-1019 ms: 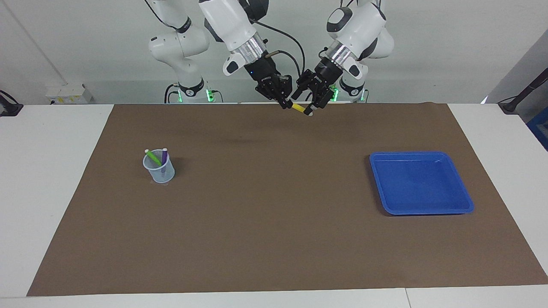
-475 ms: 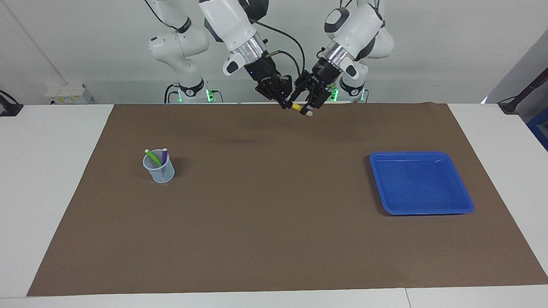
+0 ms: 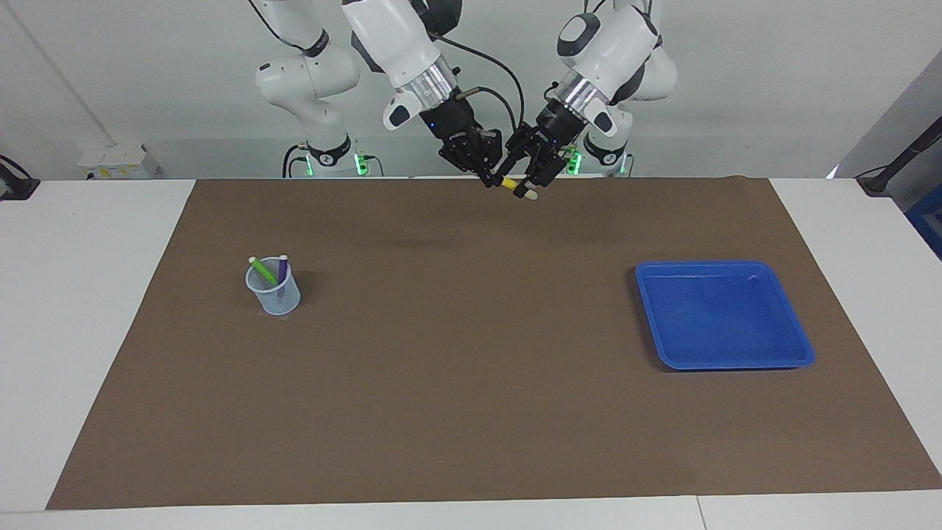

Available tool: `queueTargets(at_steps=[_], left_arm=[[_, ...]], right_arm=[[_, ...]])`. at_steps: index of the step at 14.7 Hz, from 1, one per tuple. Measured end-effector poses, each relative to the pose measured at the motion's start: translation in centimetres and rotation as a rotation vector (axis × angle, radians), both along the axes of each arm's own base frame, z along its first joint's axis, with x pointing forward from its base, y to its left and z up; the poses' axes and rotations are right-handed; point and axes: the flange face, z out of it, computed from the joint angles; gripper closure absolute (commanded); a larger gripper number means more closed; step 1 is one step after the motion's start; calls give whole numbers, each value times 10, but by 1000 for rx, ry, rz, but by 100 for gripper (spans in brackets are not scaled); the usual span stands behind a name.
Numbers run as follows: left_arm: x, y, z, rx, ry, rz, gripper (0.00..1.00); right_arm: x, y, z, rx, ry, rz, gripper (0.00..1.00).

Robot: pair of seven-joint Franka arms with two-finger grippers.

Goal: Right arm passes pens to left for tray arrangement
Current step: 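Close the left gripper on the yellow pen held by the right gripper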

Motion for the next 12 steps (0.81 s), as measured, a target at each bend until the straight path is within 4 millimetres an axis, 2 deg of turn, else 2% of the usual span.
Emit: queueTargets(at_steps=[2, 5, 7, 10, 11, 12], left_arm=[[1, 1, 0, 0, 5, 0, 33], [3, 5, -2, 0, 22, 0, 45], [4, 7, -3, -1, 30, -2, 61], [7, 11, -1, -5, 33, 7, 94], [9, 13, 0, -6, 36, 9, 100], [11, 16, 0, -9, 44, 21, 100]], right_arm=[[0, 0, 0, 0, 0, 0, 100], [0, 0, 0, 0, 0, 0, 100], [0, 0, -1, -1, 1, 0, 100], [-1, -1, -3, -7, 0, 9, 100], [-2, -1, -4, -9, 1, 11, 100], [-4, 0, -4, -6, 4, 13, 100]])
